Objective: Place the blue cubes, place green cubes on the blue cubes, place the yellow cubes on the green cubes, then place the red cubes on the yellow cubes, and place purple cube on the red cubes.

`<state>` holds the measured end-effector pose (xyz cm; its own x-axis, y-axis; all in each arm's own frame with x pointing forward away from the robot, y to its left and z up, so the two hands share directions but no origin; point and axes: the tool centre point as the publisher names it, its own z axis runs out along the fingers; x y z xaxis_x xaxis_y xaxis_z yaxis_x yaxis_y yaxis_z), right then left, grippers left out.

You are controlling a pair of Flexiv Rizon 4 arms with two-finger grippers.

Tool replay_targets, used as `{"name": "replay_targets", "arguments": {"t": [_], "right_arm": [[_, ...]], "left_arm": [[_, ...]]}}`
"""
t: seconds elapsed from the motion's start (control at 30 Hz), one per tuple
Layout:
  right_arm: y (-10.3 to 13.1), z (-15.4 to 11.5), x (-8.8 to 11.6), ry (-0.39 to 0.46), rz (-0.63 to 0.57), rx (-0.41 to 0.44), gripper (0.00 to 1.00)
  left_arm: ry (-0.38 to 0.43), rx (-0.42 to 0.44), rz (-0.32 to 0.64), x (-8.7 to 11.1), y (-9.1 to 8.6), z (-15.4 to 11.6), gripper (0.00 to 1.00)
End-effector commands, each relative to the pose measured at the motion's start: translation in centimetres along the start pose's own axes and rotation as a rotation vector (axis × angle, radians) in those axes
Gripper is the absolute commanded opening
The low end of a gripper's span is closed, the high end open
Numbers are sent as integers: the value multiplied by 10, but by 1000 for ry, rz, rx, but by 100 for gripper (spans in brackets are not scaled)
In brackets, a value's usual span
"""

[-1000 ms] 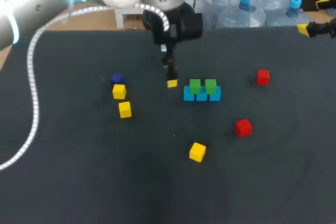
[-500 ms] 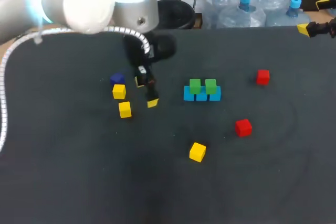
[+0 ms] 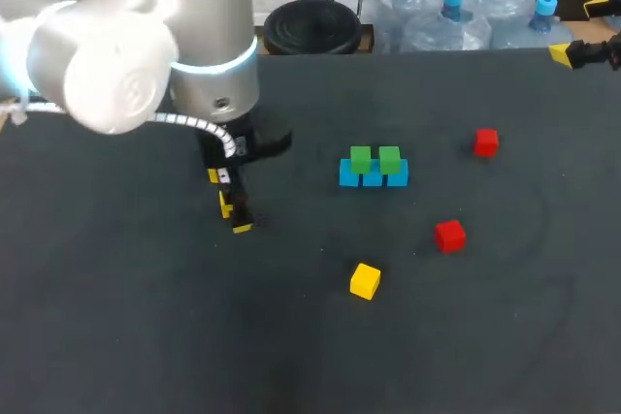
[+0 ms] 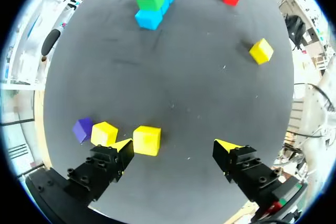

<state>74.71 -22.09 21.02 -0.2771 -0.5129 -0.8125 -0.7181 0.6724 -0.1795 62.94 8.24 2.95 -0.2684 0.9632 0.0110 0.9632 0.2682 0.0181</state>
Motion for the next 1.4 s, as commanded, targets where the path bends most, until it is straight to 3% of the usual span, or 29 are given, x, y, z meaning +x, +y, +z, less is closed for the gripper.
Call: {"name": "replay_targets", "arguments": {"t": [0.03, 0.4, 0.93, 1.13, 1.17, 1.27, 1.33, 1.4], "right_arm": [[0, 0, 0, 0, 0, 0, 100], [0, 0, 0, 0, 0, 0, 100], [0, 0, 0, 0, 0, 0, 100], [0, 0, 0, 0, 0, 0, 100], [0, 0, 0, 0, 0, 0, 100], [0, 0, 0, 0, 0, 0, 100], [0, 0, 0, 0, 0, 0, 100], [0, 0, 0, 0, 0, 0, 100]], "left_arm": [[-55, -24, 28, 9, 2, -2, 100], [-44, -1, 86, 11, 11, 11, 100], [-46, 31, 170, -10, 27, 28, 100], [-33, 67, 175, -8, 29, 38, 69], [-26, 72, 175, -7, 29, 40, 56], [-17, 82, 173, -3, 28, 43, 33], [-13, 84, 172, -2, 28, 43, 4], [-11, 82, 173, -1, 29, 42, 0]]}}
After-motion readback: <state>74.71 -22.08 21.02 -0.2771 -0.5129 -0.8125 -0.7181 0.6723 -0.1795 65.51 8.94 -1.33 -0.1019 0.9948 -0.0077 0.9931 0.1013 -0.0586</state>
